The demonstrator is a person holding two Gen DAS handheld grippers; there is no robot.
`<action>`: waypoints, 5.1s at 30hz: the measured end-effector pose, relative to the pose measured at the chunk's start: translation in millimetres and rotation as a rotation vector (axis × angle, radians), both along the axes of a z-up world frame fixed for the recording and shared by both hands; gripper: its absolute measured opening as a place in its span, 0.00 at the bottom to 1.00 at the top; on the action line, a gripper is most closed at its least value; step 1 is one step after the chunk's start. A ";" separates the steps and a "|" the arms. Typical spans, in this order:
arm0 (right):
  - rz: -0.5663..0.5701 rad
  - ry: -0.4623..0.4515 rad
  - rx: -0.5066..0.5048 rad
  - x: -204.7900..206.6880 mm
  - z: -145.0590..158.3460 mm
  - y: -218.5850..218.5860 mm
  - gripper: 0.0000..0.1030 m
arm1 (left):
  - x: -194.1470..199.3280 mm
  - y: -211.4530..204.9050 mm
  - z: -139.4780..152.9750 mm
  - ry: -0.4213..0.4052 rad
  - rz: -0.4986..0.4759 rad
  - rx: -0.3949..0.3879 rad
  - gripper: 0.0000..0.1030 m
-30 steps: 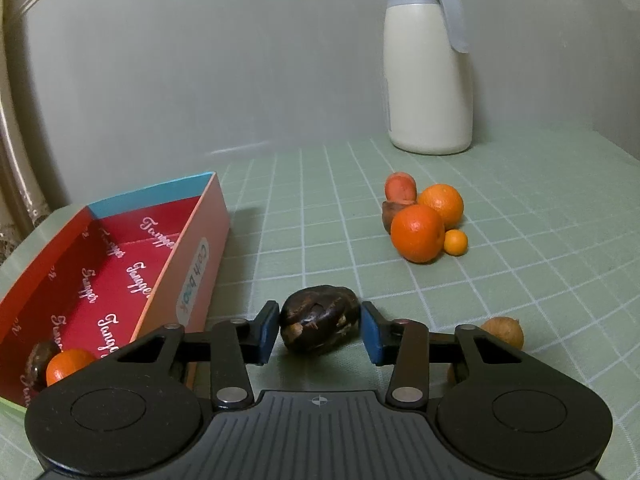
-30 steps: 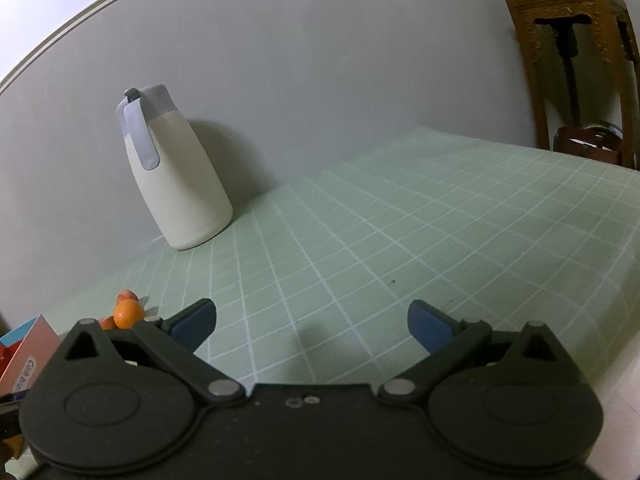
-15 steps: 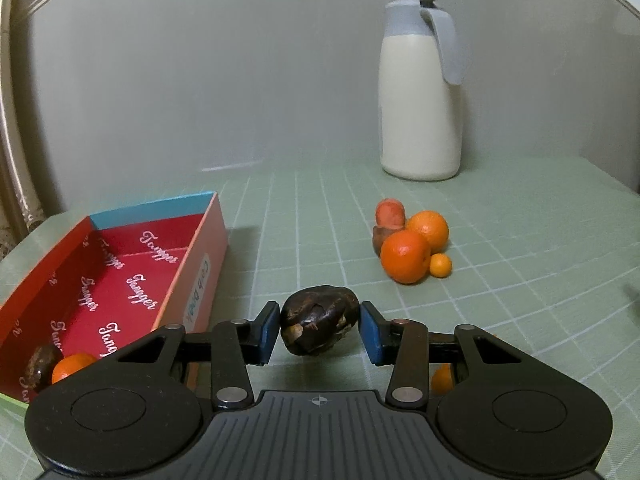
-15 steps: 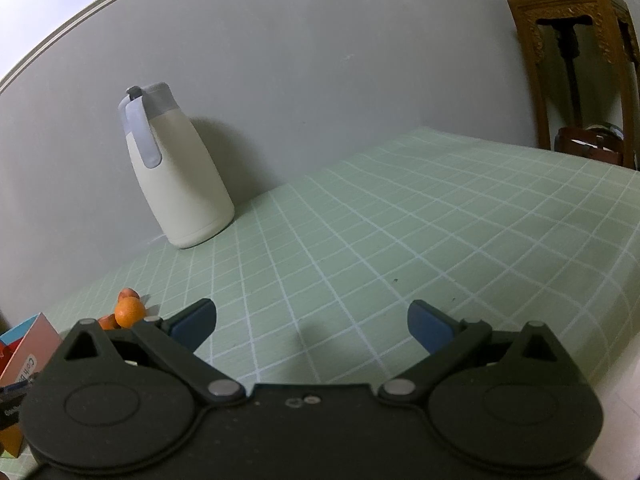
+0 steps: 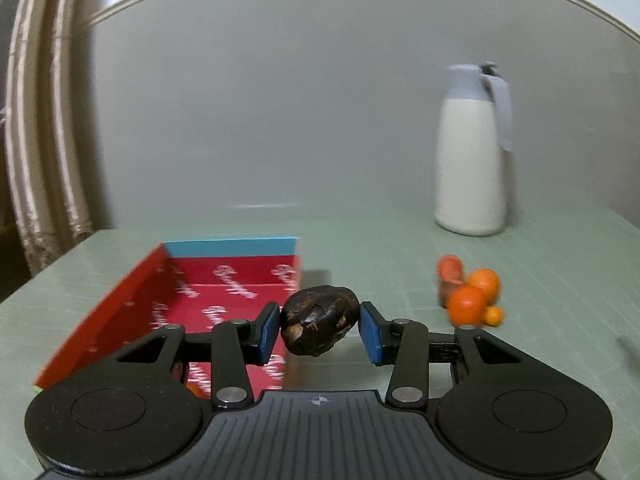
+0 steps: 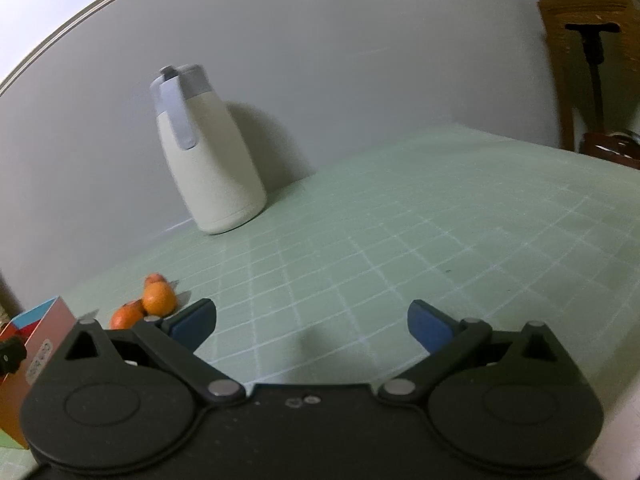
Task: Organize fruits
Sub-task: 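Carry the second chestnut into the red box and open the left gripper, then move the right gripper to the small brown fruit and grasp it, then carry the small brown fruit toward the red box with the right gripper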
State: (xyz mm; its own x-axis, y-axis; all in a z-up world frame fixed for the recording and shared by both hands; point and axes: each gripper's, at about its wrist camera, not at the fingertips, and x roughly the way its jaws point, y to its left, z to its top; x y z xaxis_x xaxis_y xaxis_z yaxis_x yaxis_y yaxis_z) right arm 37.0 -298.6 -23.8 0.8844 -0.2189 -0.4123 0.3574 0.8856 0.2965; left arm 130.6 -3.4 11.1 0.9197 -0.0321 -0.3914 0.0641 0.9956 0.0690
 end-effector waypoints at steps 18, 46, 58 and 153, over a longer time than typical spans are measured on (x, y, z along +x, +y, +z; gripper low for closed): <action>0.118 0.009 -0.023 20.2 0.5 42.4 0.99 | 30.9 54.4 -17.7 0.156 0.183 -0.076 0.42; 0.104 -0.006 -0.007 14.8 3.8 37.5 0.99 | 2.6 68.9 -0.3 -0.005 0.283 -0.028 0.83; 0.159 -0.013 -0.023 21.4 6.2 59.6 0.99 | -16.9 99.7 -1.3 -0.003 0.344 0.014 0.92; 0.732 -0.136 -0.090 75.1 28.2 234.1 0.24 | -72.3 218.2 -18.2 0.058 0.605 0.040 1.00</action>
State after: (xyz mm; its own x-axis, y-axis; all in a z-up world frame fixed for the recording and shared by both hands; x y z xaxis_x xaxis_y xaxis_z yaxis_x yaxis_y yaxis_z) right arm 112.1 -64.5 4.3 0.8589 0.4171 -0.2971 -0.3668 0.9059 0.2115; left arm 58.3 214.8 -7.2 0.7478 0.5049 -0.4312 -0.5071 0.8535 0.1201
